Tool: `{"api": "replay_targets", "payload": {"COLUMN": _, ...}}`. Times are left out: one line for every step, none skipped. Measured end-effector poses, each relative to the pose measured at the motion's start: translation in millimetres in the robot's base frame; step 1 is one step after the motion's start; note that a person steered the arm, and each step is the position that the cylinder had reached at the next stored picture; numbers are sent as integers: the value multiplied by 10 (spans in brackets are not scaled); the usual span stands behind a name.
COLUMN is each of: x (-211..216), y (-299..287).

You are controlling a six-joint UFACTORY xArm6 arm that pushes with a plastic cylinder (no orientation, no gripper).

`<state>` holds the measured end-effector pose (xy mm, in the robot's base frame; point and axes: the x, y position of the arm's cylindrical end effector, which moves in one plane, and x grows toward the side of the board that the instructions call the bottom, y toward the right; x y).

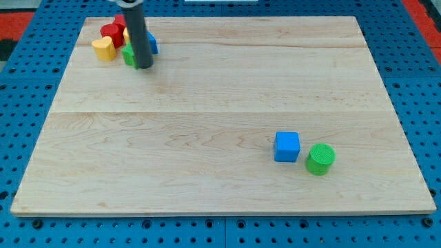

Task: Move the green circle closer to the blue triangle

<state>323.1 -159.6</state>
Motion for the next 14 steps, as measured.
{"api": "replay_targets", "payload": {"x": -76, "y": -167}}
{"api": "replay_targets", "payload": {"x": 424, "y": 237}}
{"api": "replay_targets", "payload": {"x": 599, "y": 1103}}
{"api": "replay_targets", "payload": {"x": 599, "y": 2268}}
{"api": "replay_targets", "payload": {"x": 741, "y": 3682}}
{"api": "replay_targets", "payload": {"x": 1188, "y": 4542}}
{"api": "replay_targets", "payload": {"x": 1824, "y": 4651}}
{"api": "replay_targets", "payload": {"x": 2394, "y": 4593}}
{"api": "replay_targets", "payload": {"x": 2464, "y": 4239}}
{"api": "replay_targets", "payload": {"x": 2458, "y": 3718}}
{"api": "replay_targets", "payload": {"x": 2367, "y": 3523}}
{"api": "replay_targets", "payload": {"x": 2262, "y": 3200}}
{"api": "replay_targets", "payload": {"x": 2091, "y": 2782}}
{"api": "replay_targets", "payload": {"x": 1893, "y": 2450}}
